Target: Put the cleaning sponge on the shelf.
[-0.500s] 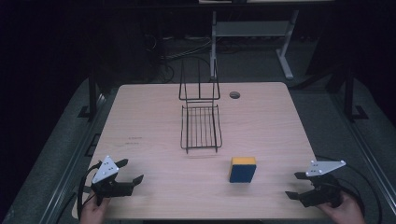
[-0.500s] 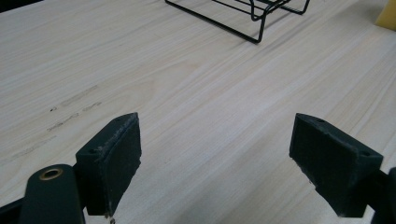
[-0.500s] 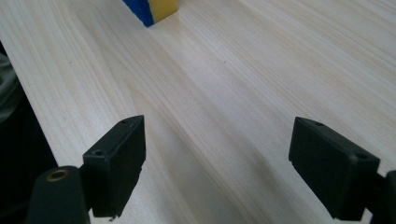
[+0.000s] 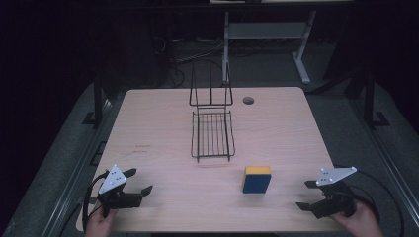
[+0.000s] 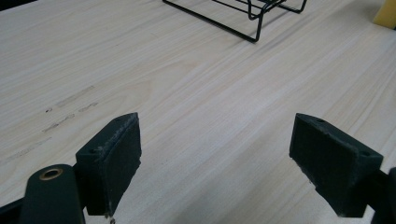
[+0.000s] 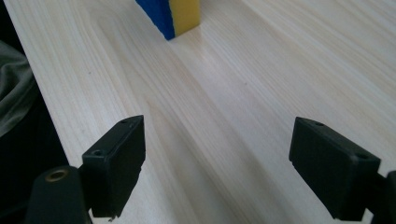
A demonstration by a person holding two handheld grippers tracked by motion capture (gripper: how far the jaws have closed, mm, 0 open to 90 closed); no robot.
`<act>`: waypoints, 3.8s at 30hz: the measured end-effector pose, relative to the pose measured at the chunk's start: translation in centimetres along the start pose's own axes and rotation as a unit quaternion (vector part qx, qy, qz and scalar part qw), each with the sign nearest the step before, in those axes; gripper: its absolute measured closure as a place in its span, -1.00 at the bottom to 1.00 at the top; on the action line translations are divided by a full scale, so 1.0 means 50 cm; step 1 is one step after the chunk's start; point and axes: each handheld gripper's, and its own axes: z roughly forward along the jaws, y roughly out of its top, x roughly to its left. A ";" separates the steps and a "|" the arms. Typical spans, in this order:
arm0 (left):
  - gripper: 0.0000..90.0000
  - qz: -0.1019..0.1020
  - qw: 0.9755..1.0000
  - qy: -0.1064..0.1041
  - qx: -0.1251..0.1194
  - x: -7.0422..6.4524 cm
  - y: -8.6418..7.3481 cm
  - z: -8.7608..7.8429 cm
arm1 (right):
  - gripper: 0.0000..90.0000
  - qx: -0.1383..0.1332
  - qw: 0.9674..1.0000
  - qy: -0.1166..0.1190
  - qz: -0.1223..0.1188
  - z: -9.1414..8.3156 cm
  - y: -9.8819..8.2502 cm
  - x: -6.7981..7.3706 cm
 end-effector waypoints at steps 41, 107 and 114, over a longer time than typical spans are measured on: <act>-0.64 0.000 1.000 0.002 -0.005 0.001 0.002 -0.003 | -0.64 0.023 0.995 0.062 -0.077 0.062 0.122 0.036; -0.64 0.003 1.000 0.005 -0.009 0.002 0.003 -0.010 | 0.24 0.030 0.987 0.093 -0.127 0.108 0.234 0.032; -0.64 0.003 1.000 0.005 -0.010 0.002 0.003 -0.010 | 0.25 0.021 0.986 0.099 -0.129 0.100 0.241 0.031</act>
